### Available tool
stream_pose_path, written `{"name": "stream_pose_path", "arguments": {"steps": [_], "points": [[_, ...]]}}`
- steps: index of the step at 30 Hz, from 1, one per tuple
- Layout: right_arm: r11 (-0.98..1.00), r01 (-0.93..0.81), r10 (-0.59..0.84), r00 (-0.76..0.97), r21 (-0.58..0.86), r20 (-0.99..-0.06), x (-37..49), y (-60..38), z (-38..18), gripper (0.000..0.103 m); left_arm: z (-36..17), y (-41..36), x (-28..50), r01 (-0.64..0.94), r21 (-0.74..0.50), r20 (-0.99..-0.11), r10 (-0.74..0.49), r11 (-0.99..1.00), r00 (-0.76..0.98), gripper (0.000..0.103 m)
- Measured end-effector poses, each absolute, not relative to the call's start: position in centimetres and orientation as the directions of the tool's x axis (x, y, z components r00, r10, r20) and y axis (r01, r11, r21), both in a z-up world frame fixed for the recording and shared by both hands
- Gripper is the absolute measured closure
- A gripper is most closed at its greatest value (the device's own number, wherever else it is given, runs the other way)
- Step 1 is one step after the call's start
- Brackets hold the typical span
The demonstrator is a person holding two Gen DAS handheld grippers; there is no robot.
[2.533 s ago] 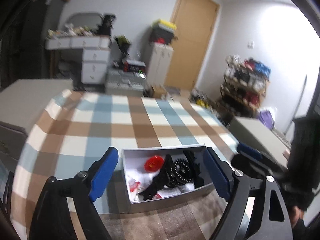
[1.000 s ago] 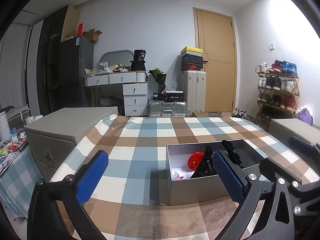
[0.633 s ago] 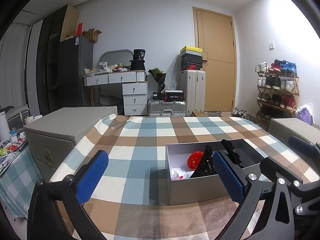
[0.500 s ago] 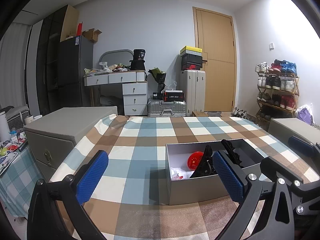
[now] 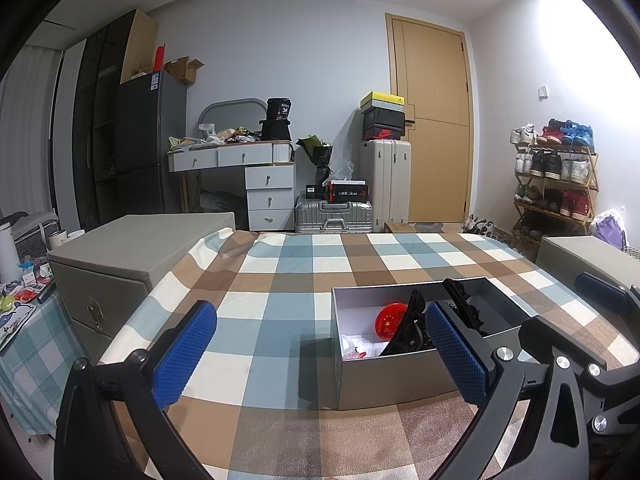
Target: Organize jewelry
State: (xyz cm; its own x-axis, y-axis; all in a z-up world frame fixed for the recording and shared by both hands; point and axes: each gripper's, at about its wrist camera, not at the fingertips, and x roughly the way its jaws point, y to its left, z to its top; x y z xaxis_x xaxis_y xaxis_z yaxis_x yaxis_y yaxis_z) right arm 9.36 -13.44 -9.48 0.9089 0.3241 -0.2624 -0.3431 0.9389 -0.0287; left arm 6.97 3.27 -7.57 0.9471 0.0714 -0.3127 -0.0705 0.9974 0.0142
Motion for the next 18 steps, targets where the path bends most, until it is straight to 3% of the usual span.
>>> {"name": "stream_pose_path", "arguments": {"steps": [18], "points": [[0.943, -0.333, 0.316, 0.912, -0.021, -0.262, 9.51, -13.65, -9.52, 0.0, -7.56, 3.24, 6.94, -0.073, 0.014, -0.314, 0.074, 0.997, 0.947, 0.001]]}}
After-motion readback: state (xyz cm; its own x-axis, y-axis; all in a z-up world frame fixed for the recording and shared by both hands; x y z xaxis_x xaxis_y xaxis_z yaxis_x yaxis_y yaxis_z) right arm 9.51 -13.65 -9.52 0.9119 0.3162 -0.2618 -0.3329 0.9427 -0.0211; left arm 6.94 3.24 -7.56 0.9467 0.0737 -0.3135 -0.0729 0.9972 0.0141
